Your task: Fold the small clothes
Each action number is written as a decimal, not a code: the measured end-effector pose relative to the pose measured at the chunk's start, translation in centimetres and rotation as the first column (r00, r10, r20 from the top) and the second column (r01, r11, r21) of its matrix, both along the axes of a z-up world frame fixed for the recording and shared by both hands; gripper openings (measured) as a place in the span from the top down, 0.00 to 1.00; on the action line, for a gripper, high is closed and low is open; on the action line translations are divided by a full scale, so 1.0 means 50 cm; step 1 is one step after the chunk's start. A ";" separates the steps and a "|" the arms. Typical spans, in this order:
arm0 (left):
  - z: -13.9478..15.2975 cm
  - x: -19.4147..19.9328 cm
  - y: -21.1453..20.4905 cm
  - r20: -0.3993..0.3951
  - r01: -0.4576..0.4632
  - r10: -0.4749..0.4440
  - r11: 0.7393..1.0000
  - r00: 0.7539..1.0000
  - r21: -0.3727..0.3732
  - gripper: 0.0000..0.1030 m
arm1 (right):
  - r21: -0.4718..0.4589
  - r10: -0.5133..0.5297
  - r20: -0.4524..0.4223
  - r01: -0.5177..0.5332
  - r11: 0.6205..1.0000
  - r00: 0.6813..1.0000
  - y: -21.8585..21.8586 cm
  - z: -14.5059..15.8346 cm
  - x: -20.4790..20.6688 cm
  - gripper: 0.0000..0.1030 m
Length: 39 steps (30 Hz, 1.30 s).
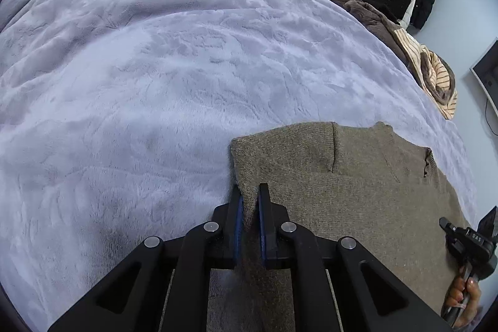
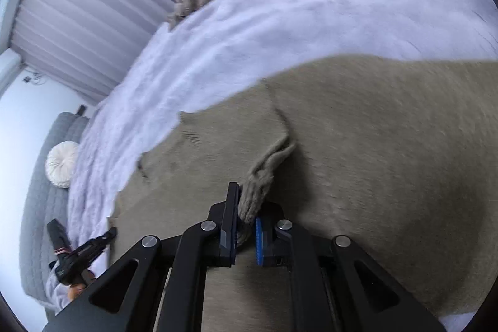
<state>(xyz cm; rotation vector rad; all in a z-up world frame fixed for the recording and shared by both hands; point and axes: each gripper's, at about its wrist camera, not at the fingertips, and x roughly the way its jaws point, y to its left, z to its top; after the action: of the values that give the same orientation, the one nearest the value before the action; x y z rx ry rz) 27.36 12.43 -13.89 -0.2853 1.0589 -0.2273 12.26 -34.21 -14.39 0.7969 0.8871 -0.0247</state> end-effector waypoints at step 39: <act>0.024 -0.215 -0.073 0.017 0.169 -0.178 0.957 0.984 0.236 0.87 | -0.131 0.032 -0.067 -0.040 0.991 0.997 0.068 0.023 -0.049 0.81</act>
<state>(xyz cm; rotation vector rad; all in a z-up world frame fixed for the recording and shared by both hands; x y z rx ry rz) 16.61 8.78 -12.69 0.0251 1.0621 -0.2615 9.82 -30.79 -13.23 0.6595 0.9511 -0.0771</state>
